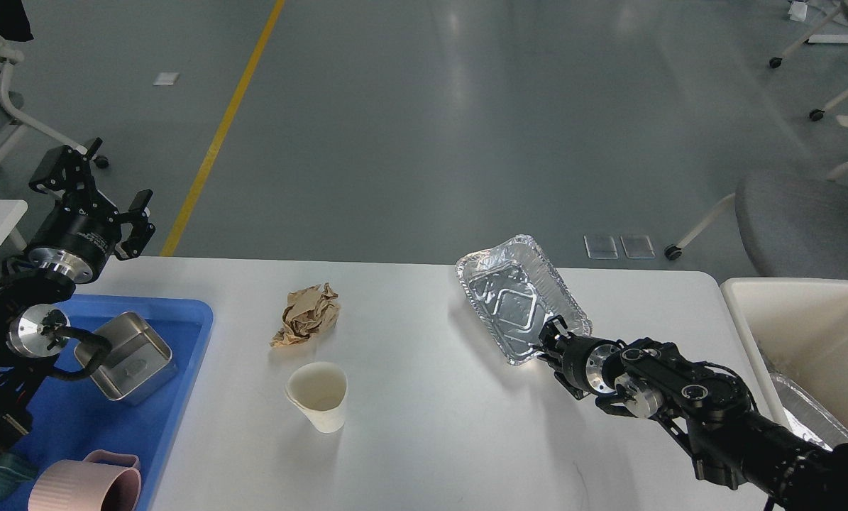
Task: Tidy desktop
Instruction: 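Lift the foil container with the right gripper and swing it back down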
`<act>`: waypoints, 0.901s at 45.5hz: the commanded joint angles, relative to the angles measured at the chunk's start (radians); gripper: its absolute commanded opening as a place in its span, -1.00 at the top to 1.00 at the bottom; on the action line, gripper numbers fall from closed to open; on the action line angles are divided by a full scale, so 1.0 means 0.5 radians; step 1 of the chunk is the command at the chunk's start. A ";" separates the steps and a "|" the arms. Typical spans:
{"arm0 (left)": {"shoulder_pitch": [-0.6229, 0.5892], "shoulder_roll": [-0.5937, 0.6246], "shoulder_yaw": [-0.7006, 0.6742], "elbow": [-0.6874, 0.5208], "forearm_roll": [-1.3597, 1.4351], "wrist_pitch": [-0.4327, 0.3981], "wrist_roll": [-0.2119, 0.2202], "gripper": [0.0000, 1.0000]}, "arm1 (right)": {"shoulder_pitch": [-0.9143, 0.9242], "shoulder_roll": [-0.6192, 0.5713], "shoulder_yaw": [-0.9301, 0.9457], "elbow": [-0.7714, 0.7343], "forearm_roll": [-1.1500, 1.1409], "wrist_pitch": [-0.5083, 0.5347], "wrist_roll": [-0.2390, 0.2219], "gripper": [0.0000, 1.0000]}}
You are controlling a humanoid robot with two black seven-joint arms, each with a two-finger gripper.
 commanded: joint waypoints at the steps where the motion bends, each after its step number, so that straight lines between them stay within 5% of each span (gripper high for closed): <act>1: 0.010 0.000 0.001 0.000 0.001 0.000 -0.003 -0.94 | -0.006 0.000 0.000 0.015 0.000 0.030 0.001 1.00; 10: 0.013 0.000 0.001 0.000 0.004 0.000 -0.003 -0.94 | 0.003 -0.043 -0.028 0.095 -0.003 0.110 0.001 1.00; 18: 0.013 0.000 0.001 0.000 0.007 0.000 -0.003 -0.94 | 0.030 -0.319 -0.150 0.297 -0.019 0.337 -0.005 1.00; 41: 0.034 0.003 0.007 0.000 0.019 -0.034 0.000 -0.94 | 0.319 -1.779 -0.194 1.494 -0.010 1.174 -0.067 1.00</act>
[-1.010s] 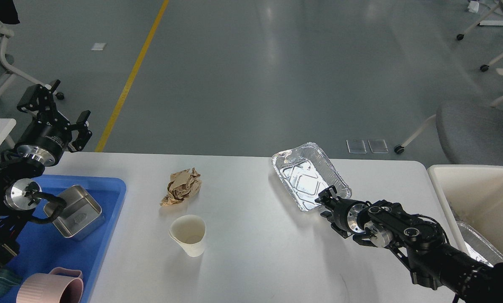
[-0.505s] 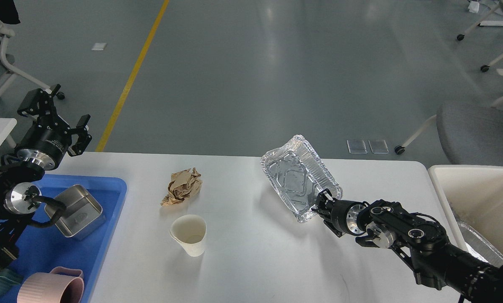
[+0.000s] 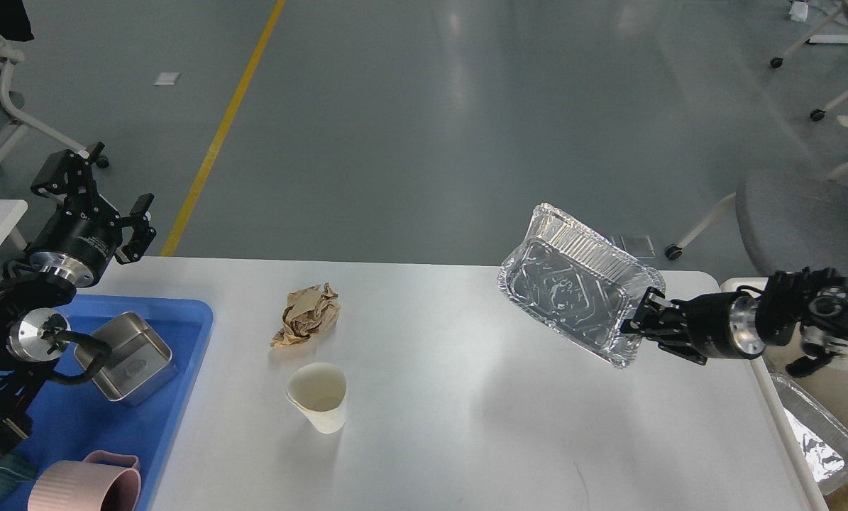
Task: Tidy desktop
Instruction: 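Lift the foil container with the right gripper and swing it back down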
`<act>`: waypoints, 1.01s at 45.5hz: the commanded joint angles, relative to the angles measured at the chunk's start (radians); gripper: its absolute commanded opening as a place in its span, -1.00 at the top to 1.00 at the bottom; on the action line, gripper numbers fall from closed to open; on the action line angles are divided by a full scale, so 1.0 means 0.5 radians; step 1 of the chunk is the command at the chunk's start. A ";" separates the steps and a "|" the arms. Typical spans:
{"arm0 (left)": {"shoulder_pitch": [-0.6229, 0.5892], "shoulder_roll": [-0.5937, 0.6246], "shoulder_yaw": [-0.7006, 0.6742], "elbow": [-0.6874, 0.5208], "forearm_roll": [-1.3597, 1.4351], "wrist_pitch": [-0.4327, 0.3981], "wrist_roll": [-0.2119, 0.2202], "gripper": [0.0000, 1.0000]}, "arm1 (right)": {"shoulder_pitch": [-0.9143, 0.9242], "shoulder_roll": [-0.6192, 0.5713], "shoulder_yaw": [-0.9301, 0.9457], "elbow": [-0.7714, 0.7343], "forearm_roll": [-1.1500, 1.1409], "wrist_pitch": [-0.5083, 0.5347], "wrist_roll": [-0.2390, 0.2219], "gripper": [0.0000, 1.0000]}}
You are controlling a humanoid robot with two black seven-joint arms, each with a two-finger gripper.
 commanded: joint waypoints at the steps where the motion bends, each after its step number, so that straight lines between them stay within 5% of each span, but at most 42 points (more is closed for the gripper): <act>1: 0.026 0.003 0.000 0.000 0.007 -0.021 0.003 -0.94 | 0.074 -0.359 0.068 0.311 -0.004 0.275 -0.003 1.00; 7: 0.029 0.003 0.003 -0.003 0.016 -0.045 0.003 -0.94 | 0.114 -0.595 0.267 0.483 -0.004 0.567 -0.006 1.00; 18: 0.032 0.006 0.003 0.000 0.034 -0.055 0.003 -0.94 | 0.154 -0.752 0.455 0.557 -0.010 0.794 -0.033 1.00; 46: 0.023 0.077 -0.006 -0.003 0.231 -0.110 -0.006 -0.94 | 0.145 -0.200 0.335 0.575 -0.341 0.861 -0.251 1.00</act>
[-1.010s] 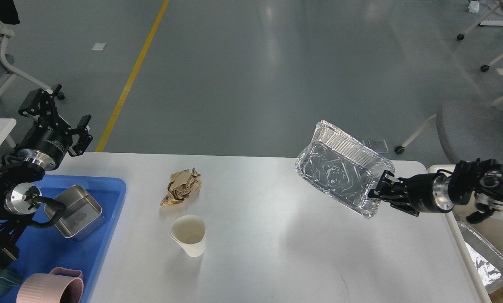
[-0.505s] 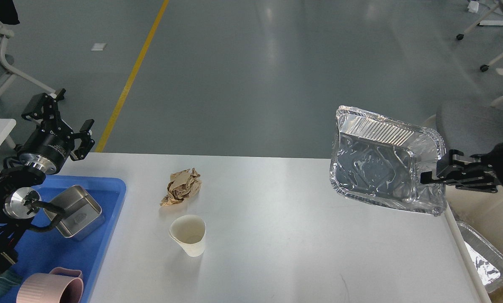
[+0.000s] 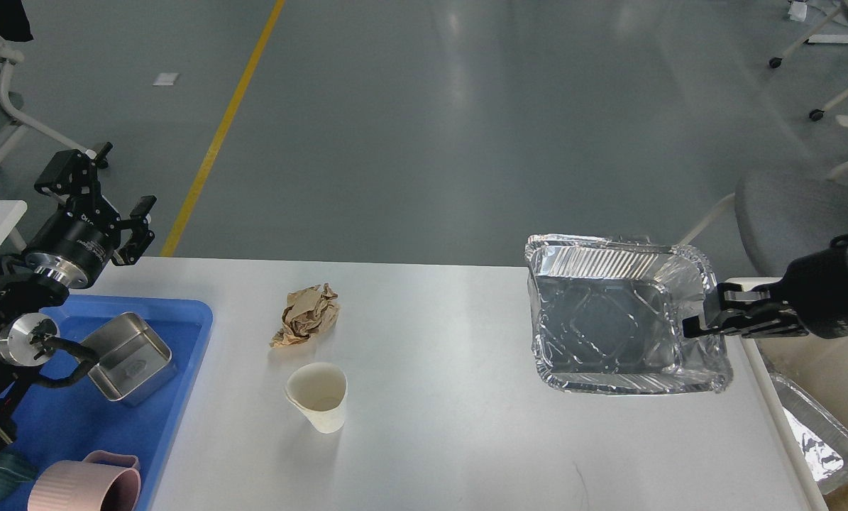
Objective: Tidy desktop
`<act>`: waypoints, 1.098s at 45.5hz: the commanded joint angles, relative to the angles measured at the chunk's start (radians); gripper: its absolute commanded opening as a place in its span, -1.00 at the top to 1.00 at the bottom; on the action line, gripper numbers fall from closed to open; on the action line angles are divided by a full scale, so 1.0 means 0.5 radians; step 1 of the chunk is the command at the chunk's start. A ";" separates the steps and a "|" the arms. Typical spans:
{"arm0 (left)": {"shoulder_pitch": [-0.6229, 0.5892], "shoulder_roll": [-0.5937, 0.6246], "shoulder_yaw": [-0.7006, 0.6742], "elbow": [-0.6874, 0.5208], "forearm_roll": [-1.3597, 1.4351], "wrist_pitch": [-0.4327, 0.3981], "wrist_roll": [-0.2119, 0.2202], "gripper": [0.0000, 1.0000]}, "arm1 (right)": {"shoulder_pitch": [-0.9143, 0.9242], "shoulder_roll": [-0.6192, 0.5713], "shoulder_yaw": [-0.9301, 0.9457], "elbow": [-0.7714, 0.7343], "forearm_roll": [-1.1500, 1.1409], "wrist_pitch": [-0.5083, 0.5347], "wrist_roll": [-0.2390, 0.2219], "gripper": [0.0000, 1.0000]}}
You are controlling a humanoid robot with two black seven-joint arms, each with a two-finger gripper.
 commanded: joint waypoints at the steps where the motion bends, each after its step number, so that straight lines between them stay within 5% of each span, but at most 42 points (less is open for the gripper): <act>1: 0.007 0.017 -0.006 0.003 0.006 -0.002 -0.003 -0.95 | -0.006 0.192 -0.085 -0.014 -0.136 0.000 -0.013 1.00; 19: 0.022 0.063 0.000 0.003 0.070 0.001 -0.021 -0.95 | -0.009 0.548 -0.168 -0.174 -0.317 0.000 -0.047 1.00; 26: 0.108 0.167 0.012 -0.028 0.389 -0.051 -0.327 -0.95 | -0.003 0.572 -0.165 -0.195 -0.333 0.000 -0.062 1.00; 33: 0.172 0.250 0.031 -0.037 0.641 -0.376 -0.631 -0.94 | 0.006 0.569 -0.162 -0.195 -0.333 0.000 -0.062 1.00; 41: 0.206 0.361 0.034 -0.157 0.764 -0.413 -0.650 -0.94 | 0.000 0.572 -0.159 -0.195 -0.333 0.000 -0.062 1.00; 50: 0.320 0.471 0.040 -0.246 1.178 -0.272 -0.653 -0.95 | -0.003 0.579 -0.159 -0.195 -0.333 0.000 -0.065 1.00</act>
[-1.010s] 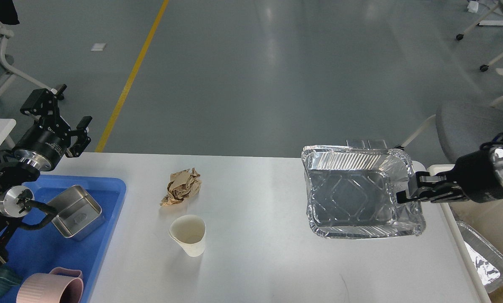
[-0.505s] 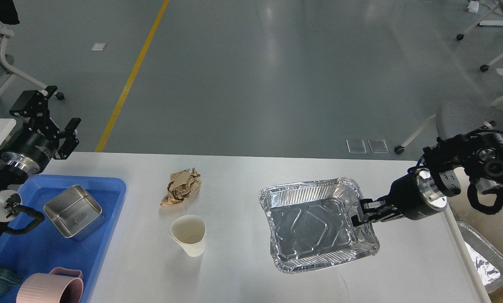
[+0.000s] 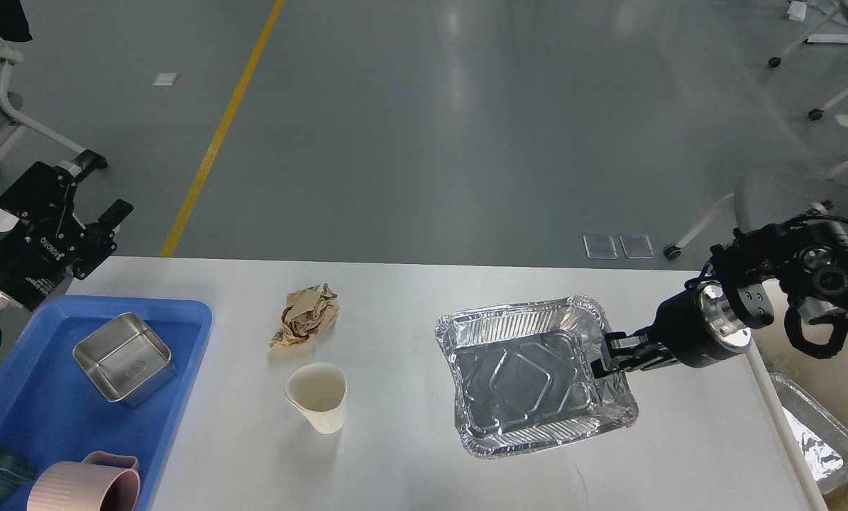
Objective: Tidy desktop
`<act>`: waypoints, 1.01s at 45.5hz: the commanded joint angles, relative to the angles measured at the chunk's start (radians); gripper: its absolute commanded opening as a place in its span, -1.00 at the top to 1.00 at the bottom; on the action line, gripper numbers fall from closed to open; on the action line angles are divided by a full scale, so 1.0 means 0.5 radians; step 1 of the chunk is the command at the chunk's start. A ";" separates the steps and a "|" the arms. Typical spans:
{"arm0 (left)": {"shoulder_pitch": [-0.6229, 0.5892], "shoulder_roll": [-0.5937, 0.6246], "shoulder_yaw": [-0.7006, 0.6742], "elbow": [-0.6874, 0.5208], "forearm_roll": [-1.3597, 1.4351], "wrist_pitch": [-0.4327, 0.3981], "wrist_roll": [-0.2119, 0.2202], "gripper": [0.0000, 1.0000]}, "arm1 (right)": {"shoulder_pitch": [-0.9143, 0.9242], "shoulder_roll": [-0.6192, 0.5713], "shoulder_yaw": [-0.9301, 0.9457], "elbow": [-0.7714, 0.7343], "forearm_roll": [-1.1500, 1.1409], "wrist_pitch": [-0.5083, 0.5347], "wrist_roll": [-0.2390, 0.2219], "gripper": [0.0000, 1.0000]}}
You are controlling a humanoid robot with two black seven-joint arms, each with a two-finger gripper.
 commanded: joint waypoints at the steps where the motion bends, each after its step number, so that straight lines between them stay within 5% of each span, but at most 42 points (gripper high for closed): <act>1: 0.063 0.064 0.006 -0.042 0.166 0.059 -0.001 -0.95 | -0.001 0.004 0.001 0.000 0.000 0.000 -0.002 1.00; 12: 0.097 0.398 0.218 -0.306 0.203 -0.209 0.082 -0.94 | -0.001 -0.002 0.001 0.003 0.000 0.000 -0.002 1.00; 27: 0.173 1.190 0.512 -1.103 0.555 -0.022 0.161 -0.88 | -0.007 0.001 0.004 0.003 -0.024 0.000 -0.008 1.00; 31: 0.186 1.340 0.561 -1.220 0.718 0.006 0.241 -0.87 | -0.001 0.004 0.004 0.003 -0.024 0.000 -0.011 1.00; 46: 0.122 1.957 0.580 -1.518 0.724 -0.043 0.226 -0.87 | -0.004 0.004 0.007 0.000 -0.031 0.000 -0.011 1.00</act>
